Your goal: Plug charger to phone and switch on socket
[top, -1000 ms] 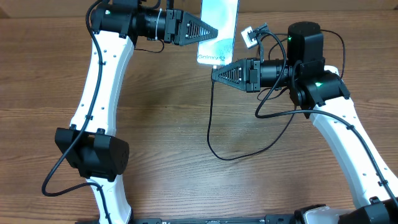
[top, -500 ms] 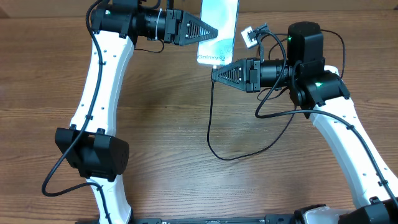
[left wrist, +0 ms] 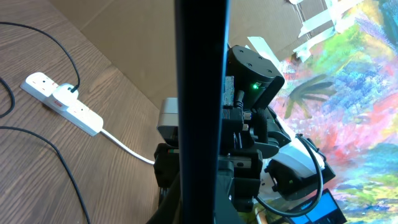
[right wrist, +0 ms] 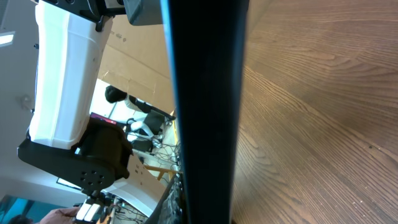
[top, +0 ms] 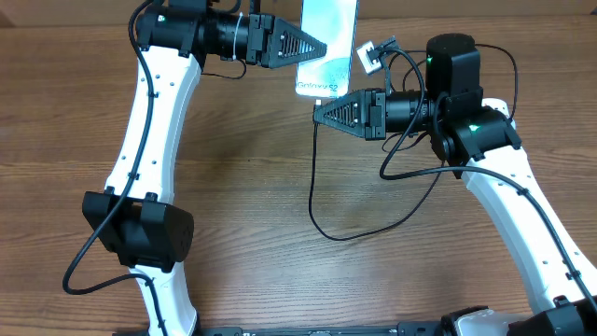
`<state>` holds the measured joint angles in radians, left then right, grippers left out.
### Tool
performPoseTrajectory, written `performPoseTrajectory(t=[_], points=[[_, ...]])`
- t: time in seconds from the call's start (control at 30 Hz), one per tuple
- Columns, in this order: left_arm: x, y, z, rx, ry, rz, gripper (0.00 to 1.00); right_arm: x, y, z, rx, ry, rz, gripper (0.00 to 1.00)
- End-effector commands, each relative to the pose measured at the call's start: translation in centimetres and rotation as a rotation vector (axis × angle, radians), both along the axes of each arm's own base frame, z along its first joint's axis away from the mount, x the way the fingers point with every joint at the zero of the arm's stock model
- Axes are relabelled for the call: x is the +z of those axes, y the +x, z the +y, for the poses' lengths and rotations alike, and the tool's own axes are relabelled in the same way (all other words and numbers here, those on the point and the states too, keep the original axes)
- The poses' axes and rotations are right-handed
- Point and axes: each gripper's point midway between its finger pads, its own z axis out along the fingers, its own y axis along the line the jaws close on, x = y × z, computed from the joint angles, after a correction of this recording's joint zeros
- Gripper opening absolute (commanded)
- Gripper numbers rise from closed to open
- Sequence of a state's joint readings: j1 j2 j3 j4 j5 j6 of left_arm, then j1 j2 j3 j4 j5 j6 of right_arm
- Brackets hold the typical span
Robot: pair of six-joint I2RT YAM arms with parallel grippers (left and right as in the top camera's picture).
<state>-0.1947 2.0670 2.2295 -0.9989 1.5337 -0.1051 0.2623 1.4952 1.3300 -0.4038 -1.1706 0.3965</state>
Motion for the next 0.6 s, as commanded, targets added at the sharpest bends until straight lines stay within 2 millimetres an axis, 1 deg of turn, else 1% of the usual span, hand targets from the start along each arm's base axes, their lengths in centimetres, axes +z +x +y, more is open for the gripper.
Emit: performPoseTrajectory(t=[0.0,0.23,0.57], points=[[1.23,-1.06,-0.21,-0.042,-0.037,-0.005,0.04,0.91,0.34,-0.16,-0.026,-0.001,-0.037,0.04],[1.23,-1.06,-0.21,-0.042,-0.038,-0.006,0.04,1.14,0.75,-0.54,-0.04,0.004,-0.04,0.04],[1.23,-1.06,-0.21,-0.042,-0.038,-0.008,0.04,1.41,0.88,-0.52,-0.042,0.011,-0.051,0.04]])
